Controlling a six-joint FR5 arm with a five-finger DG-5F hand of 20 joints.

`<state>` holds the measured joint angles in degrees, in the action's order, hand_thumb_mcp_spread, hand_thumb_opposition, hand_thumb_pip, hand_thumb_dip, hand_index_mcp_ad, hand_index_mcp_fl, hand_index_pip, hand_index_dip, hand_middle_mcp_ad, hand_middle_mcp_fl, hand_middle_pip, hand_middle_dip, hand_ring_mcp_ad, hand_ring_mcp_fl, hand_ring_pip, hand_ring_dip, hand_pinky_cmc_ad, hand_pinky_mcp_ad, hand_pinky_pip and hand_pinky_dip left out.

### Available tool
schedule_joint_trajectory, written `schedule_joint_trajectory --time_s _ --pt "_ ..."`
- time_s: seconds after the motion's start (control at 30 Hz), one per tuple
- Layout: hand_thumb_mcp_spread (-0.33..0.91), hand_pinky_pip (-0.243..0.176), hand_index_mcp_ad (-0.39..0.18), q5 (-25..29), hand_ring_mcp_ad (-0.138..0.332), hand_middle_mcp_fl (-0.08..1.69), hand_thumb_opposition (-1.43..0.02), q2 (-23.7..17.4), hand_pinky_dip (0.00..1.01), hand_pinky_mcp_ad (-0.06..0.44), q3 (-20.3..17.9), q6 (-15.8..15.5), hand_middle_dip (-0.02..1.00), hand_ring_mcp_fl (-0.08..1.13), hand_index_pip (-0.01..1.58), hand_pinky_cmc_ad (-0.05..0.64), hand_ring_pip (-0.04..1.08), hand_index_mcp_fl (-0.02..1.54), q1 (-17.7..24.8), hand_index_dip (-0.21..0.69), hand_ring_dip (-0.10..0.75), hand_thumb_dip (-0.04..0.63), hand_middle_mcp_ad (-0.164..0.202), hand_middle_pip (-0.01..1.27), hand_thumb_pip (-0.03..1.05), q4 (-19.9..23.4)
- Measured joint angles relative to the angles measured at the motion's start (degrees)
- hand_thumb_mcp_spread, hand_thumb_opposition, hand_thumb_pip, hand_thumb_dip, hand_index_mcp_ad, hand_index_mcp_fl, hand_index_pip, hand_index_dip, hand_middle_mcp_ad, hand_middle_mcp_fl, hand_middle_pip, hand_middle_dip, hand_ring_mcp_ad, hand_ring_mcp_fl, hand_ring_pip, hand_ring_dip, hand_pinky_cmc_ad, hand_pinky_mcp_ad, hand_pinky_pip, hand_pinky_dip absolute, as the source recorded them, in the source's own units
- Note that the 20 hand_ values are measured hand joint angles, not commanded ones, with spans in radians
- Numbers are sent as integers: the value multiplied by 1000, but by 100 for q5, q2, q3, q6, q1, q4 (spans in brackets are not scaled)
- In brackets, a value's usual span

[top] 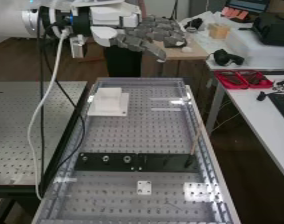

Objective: Grab the paper clip and place it in the clear container

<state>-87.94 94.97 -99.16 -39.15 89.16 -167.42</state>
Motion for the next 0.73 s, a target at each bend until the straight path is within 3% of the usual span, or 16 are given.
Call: schedule_joint_trajectory --time_s 0.73 --pt "239 -124 -91 -2 143 2 -712 17 490 297 17 -9 190 0 106 396 77 56 5 223 113 113 24 129 421 -3"
